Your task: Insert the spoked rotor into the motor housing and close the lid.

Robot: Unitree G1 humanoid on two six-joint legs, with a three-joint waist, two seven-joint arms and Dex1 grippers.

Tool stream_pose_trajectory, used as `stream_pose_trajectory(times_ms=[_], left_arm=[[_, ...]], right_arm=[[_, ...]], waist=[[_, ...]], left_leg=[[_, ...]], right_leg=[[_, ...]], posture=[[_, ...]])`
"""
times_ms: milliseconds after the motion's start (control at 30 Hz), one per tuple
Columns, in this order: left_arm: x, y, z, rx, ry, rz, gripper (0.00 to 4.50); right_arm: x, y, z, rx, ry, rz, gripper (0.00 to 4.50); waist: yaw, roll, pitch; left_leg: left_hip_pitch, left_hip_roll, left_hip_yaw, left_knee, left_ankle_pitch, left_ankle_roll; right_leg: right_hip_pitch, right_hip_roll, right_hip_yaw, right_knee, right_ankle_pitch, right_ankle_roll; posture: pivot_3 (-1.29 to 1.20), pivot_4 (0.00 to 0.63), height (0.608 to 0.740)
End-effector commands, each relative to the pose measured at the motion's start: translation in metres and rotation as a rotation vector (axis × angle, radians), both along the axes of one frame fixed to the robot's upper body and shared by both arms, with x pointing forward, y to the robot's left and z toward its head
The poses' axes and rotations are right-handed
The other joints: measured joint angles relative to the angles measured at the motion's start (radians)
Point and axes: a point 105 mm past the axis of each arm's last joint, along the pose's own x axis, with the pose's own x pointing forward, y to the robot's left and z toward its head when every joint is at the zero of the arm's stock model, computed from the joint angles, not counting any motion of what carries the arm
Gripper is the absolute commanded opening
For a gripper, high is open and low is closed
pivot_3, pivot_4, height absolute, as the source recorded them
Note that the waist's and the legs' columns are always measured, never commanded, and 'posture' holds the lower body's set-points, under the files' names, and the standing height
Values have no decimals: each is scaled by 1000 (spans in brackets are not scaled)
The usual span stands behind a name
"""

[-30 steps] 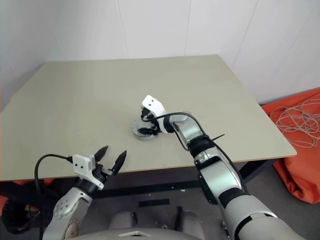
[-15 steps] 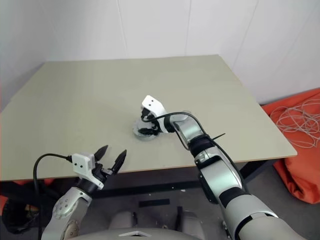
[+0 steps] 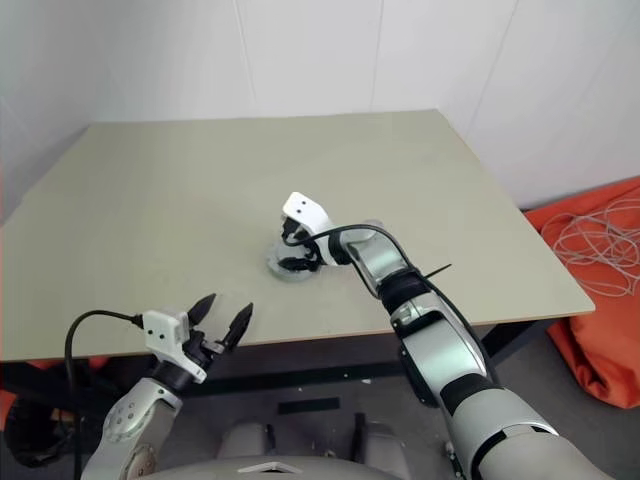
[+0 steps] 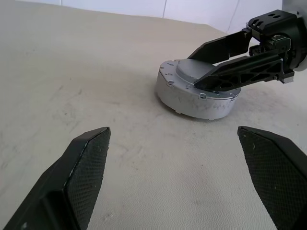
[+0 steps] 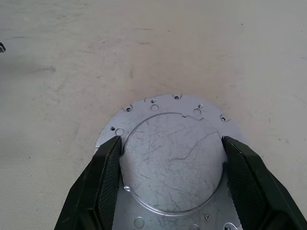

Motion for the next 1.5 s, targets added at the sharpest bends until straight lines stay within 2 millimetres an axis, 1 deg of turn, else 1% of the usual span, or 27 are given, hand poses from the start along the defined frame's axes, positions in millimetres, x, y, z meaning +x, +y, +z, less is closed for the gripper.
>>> stream_pose_trajectory(times_ms=[33,233,300,333,400,500,567,633,733,833,867,967,1133,1200,1233,1500], left_arm=[[3,2,9,1,-48,-2,4500],[7,4,9,21,-56,0,4500],[20,8,13,97,-74,-12,4500],[29,11,19,111,-88,-17,4500],[39,15,26,115,-103,-21,4500],[62,24,45,127,-137,-64,4500],[73,27,53,138,-155,-89,4500],[83,27,56,156,-160,-127,4500],[94,18,57,154,-158,-226,4500],[102,11,55,158,-145,-303,3932],[105,9,54,164,-139,-328,3656],[114,4,50,176,-124,-374,2540],[125,-4,47,178,-101,-442,892],[128,-9,48,176,-93,-475,148],[129,-11,47,173,-87,-490,25],[136,-25,48,187,-67,-602,25]], right_arm=[[2,-5,1,-37,-14,-3,3195],[2,-4,-2,-56,-30,-5,3195],[0,-3,-4,-62,-27,-2,3195],[0,-2,-5,-63,-25,-1,3195],[-1,-1,-6,-64,-24,0,3195],[-3,1,-7,-60,-22,1,3195],[-3,2,-7,-59,-21,0,3195],[-3,2,-6,-56,-22,-2,3195],[-3,4,-6,-51,-22,-6,3195],[-4,5,-7,-48,-22,-7,3195],[-4,5,-6,-47,-22,-7,3195],[-5,7,-6,-43,-22,-7,3195],[-6,8,-6,-39,-22,-8,3195],[-6,9,-6,-38,-22,-7,3195],[-6,9,-6,-38,-22,-7,3195],[-8,12,-5,-30,-24,-6,3195]], waist=[[0,0,0],[0,0,0],[1,0,0],[1,0,0],[1,0,0],[0,0,0],[-1,0,0],[-1,1,0],[-1,1,0],[0,1,0],[0,1,0],[-1,1,0],[-1,1,0],[-1,1,0],[-1,1,0],[-1,1,0]], left_leg=[[0,0,0,0,0,0],[0,0,0,0,0,0],[1,0,0,0,0,0],[1,0,0,0,0,0],[2,0,0,0,0,0],[4,0,0,0,0,0],[7,-1,0,0,0,0],[7,-1,0,0,0,0],[7,-1,0,0,1,-1],[7,-1,0,0,2,-3],[7,-1,0,-1,2,-3],[8,-1,0,-1,2,-3],[8,-1,1,-1,2,-4],[8,-1,1,-2,3,-5],[8,-1,1,-2,3,-5],[8,-1,1,-2,3,-5]], right_leg=[[0,0,0,0,0,0],[0,-1,0,0,0,0],[1,-1,0,0,0,0],[1,-1,0,0,0,0],[1,-1,-1,1,0,0],[4,-1,-1,1,0,0],[4,-1,-1,1,0,0],[4,-1,-1,1,0,0],[4,-1,0,0,0,0],[3,-1,0,0,0,0],[3,-1,0,0,0,0],[4,-1,0,1,0,0],[4,-1,0,1,0,0],[4,-1,0,1,0,0],[4,-1,0,1,0,0],[3,-1,0,1,0,0]], posture=[[0,0,740],[0,0,740],[0,0,740],[0,0,740],[0,0,740],[0,0,740],[0,0,740],[0,0,740],[0,0,740],[0,0,740],[0,0,740],[0,0,740],[0,0,740],[0,0,740],[0,0,740],[0,0,740]])
